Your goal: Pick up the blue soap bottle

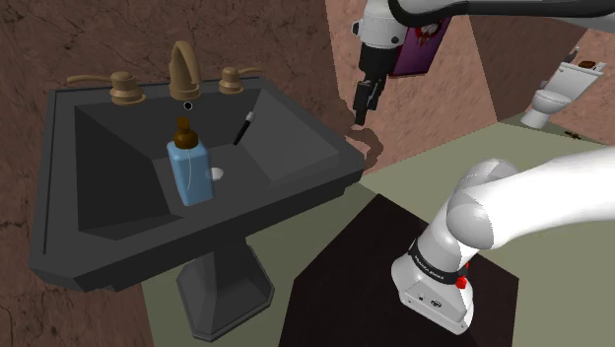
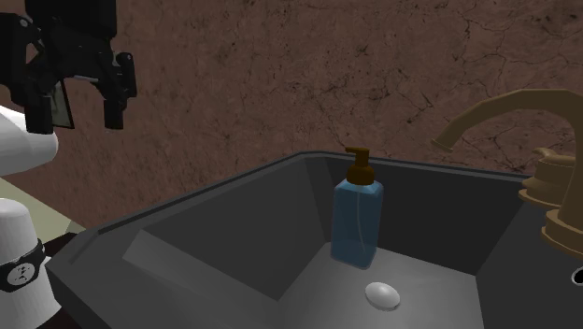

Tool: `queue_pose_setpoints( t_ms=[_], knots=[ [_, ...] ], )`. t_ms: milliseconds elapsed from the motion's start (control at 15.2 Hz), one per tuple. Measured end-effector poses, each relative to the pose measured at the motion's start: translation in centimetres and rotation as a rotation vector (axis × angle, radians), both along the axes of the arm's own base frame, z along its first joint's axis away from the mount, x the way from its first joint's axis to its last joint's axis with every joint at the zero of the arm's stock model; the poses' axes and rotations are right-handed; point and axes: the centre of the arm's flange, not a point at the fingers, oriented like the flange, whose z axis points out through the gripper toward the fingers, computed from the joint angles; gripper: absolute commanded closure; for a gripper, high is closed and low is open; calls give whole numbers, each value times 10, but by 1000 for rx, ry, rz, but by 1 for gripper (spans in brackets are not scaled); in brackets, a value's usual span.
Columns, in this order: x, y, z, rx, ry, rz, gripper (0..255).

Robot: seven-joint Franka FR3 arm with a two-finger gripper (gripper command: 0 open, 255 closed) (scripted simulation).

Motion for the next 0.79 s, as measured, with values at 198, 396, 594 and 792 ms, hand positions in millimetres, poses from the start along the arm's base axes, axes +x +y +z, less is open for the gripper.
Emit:
queue_pose_setpoints(
  t_ms=[198,396,594,792],
  knots=[
    [11,10,-3,3,-3,1,0],
    [38,32,-7,10,-8,3,0],
    [67,58,-15,18,-15,4,0],
    [93,84,-19,26,-23,6,0]
  ],
)
